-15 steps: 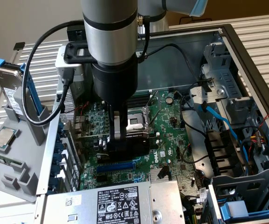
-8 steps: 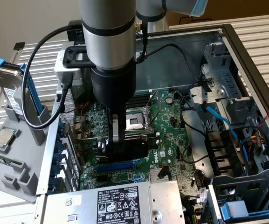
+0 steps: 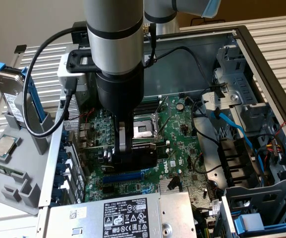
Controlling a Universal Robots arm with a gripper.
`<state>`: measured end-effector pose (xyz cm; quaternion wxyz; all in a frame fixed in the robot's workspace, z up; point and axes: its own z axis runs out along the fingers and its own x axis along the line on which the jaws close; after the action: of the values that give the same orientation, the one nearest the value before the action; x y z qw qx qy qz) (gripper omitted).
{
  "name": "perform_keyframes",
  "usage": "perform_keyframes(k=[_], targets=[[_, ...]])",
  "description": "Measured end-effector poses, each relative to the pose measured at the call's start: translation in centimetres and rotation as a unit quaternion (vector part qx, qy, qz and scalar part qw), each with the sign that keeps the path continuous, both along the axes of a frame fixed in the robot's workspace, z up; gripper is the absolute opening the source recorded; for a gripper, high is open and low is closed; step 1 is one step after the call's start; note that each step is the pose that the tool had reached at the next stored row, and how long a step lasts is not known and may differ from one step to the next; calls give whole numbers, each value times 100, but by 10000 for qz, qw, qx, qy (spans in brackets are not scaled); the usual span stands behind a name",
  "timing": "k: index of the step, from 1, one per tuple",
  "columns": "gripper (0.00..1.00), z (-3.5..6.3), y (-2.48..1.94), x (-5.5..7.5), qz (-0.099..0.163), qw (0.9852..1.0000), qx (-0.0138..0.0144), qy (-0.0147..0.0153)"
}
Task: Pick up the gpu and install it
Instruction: 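Insert the gpu into the slot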
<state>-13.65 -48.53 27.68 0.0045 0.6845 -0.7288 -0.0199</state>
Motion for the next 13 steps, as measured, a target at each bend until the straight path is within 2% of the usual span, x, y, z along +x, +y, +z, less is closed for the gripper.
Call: perform_keyframes(k=[7, 13], targets=[[27, -11, 0, 0, 0, 10000, 0, 34], [27, -16, 4, -3, 0, 10000, 0, 47]])
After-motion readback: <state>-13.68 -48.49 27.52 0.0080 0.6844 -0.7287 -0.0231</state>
